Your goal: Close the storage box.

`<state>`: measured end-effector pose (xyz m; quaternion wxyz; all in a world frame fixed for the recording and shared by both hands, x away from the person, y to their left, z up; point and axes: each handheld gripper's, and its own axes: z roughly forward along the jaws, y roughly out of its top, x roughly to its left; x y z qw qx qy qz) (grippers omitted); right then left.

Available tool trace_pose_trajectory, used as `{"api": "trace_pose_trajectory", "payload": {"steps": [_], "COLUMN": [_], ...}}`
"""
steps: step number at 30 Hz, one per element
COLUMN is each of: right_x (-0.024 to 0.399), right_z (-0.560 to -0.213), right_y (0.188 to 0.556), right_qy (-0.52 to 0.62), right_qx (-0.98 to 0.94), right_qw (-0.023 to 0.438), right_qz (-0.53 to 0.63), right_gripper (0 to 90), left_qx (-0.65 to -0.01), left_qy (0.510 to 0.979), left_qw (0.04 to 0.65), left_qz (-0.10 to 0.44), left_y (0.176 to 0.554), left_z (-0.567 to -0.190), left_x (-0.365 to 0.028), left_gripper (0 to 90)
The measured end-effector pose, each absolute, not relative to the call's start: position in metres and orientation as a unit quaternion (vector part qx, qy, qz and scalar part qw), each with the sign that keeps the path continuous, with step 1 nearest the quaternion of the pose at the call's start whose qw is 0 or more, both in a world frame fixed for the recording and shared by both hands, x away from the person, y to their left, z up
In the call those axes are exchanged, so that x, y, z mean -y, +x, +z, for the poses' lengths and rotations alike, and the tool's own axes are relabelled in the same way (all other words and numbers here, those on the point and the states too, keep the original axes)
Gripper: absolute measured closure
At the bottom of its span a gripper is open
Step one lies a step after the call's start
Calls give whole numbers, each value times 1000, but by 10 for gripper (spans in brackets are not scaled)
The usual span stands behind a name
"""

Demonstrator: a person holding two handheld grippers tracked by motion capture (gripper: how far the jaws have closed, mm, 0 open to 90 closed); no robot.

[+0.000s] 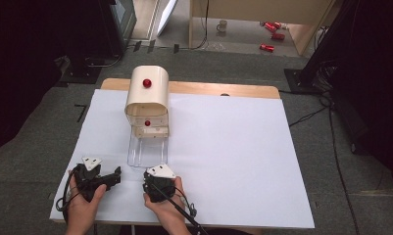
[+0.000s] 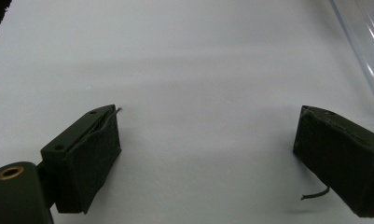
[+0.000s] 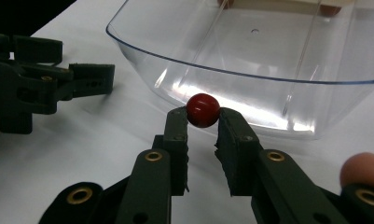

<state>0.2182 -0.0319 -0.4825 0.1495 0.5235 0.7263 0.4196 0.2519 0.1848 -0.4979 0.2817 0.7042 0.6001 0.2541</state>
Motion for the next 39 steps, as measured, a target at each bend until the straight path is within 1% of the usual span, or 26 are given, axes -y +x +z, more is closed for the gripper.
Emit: {"api": "trace_pose_trajectory", "payload": {"steps": [13, 29, 39], "right_x": [34, 32, 30], "right_z": [-464, -453, -453], "right_y": [237, 270, 285], "right_qy": [521, 525, 525], "right_qx": [-721, -717, -717], "right_qw": [169, 177, 182], "right_qz": [425, 423, 420], "right_gripper": [750, 750, 749], "left_qx": [-600, -600, -600], "left_qy": [704, 704, 704], "left_qw": [282, 283, 283], "left_qz": [254, 255, 255], "left_y": [252, 252, 252], "left_z": [-498, -498, -498], "left_x": [-185, -185, -185], "left_gripper": [71, 71, 71]}}
